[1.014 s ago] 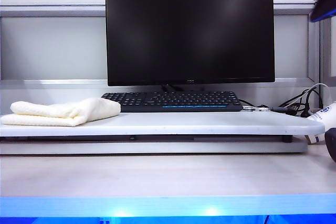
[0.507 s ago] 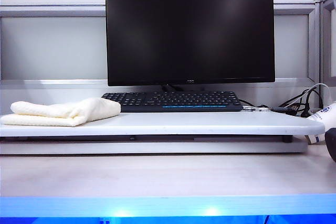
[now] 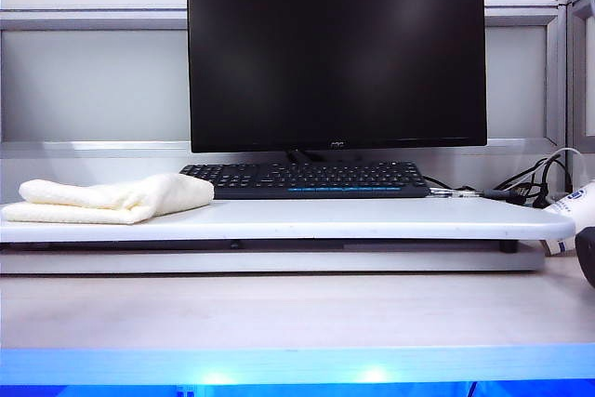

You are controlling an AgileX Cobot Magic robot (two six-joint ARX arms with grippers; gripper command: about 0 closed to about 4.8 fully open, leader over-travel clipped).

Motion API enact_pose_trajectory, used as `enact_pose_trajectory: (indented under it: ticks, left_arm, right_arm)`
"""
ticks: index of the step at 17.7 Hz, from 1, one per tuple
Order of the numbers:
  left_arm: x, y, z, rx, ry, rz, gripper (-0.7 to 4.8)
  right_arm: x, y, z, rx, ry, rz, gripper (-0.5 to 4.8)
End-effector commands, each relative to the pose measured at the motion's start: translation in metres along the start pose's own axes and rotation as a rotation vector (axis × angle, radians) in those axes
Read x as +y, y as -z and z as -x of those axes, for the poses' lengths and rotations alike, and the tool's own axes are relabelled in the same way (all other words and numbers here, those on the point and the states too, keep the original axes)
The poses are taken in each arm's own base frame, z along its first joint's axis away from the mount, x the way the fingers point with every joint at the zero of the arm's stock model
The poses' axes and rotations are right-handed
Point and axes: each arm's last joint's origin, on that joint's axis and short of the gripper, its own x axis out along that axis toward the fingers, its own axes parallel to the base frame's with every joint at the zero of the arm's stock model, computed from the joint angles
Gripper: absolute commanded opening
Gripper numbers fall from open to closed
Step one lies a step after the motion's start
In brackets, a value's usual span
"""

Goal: Wipe the tabletop with a clean cloth to remove dust and stains.

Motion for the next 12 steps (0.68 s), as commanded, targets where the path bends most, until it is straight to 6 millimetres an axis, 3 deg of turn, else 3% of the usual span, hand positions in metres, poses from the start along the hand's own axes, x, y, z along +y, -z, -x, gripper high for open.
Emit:
enact_pose_trajectory:
  ticks: [1,12]
  left_arm:
    - [0.0001,0.0028,-0.0002,0.025,-0.003,-0.001,-0.06]
    - [0.0000,0.0027,-0.0001,0.024,-0.003,0.000,-0.05]
  right_arm:
    - [-0.0007,0.0022,-0.0007,0.013,0.000,0.010,-0.08]
    - [0.0008,0.0026,-0.0006,0.026,-0.050,0.051,-0.08]
